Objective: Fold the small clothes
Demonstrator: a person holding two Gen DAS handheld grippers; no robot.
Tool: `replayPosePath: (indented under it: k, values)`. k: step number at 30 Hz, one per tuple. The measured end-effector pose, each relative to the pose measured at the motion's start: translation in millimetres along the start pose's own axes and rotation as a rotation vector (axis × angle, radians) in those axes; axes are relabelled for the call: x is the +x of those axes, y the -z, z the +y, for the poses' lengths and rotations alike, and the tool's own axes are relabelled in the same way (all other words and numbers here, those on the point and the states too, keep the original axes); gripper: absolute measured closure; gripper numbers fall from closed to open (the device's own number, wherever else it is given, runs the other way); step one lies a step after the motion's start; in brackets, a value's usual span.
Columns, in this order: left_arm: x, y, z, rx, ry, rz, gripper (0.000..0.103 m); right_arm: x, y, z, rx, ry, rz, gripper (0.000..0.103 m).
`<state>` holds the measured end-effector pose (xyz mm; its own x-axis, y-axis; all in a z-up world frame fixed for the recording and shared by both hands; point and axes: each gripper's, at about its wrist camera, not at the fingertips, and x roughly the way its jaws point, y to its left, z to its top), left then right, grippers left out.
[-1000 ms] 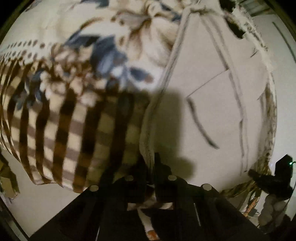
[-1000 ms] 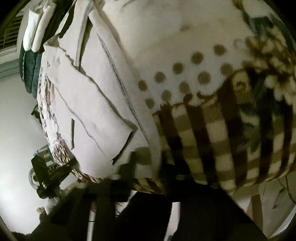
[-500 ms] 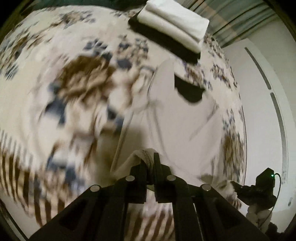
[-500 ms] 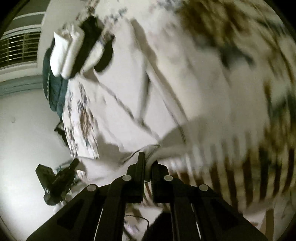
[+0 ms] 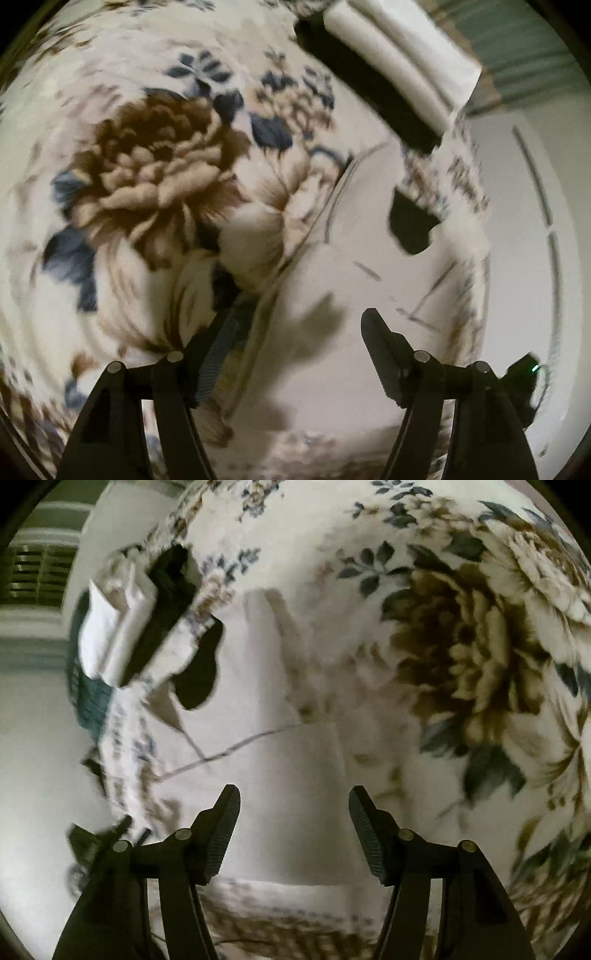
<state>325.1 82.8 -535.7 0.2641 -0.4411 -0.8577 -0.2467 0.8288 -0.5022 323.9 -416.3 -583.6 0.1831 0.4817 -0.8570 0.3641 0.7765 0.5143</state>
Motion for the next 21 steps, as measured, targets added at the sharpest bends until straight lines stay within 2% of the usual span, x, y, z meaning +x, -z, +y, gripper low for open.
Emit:
replayPosePath:
  k: [3, 4, 6, 7, 8, 11, 12, 13, 14, 15, 18, 21]
  values:
    - [31, -16, -5, 0.053, -0.005, 0.027, 0.038, 29, -6, -7, 0.012, 0.033, 0.04, 0.04]
    - [40, -20, -7, 0.073, 0.012, 0.041, 0.053, 38, -9, -8, 0.019, 0.045, 0.039, 0.042]
    - [56, -26, -10, 0.126, -0.025, 0.085, 0.073, 54, -15, -11, 0.045, 0.074, 0.031, 0.067]
    - [60, -28, -10, 0.134, -0.041, 0.12, 0.073, 62, -18, -11, 0.05, 0.106, 0.047, 0.075]
    - [58, -32, -12, 0.139, -0.045, 0.135, 0.073, 68, -22, -11, 0.052, 0.147, 0.061, 0.075]
    - [36, -48, -29, 0.173, -0.054, 0.108, 0.067, 60, -32, 0, 0.075, 0.171, 0.092, 0.075]
    - [29, -56, -35, 0.18, -0.039, 0.091, 0.047, 55, -36, 5, 0.072, 0.167, 0.089, 0.073]
    - [26, -65, -41, 0.186, -0.032, 0.078, 0.025, 46, -42, 12, 0.059, 0.167, 0.078, 0.059]
    - [24, -77, -48, 0.196, -0.022, 0.057, 0.025, 38, -48, 19, 0.045, 0.174, 0.066, 0.042]
    - [26, -91, -55, 0.212, -0.017, 0.042, 0.025, 33, -54, 25, 0.03, 0.179, 0.052, 0.037]
    - [50, -129, -79, 0.282, -0.059, 0.048, 0.025, 30, -82, 47, -0.025, 0.195, 0.027, 0.036]
    - [91, -159, -102, 0.363, -0.119, 0.089, 0.025, 51, -127, 73, -0.091, 0.233, 0.0, 0.036]
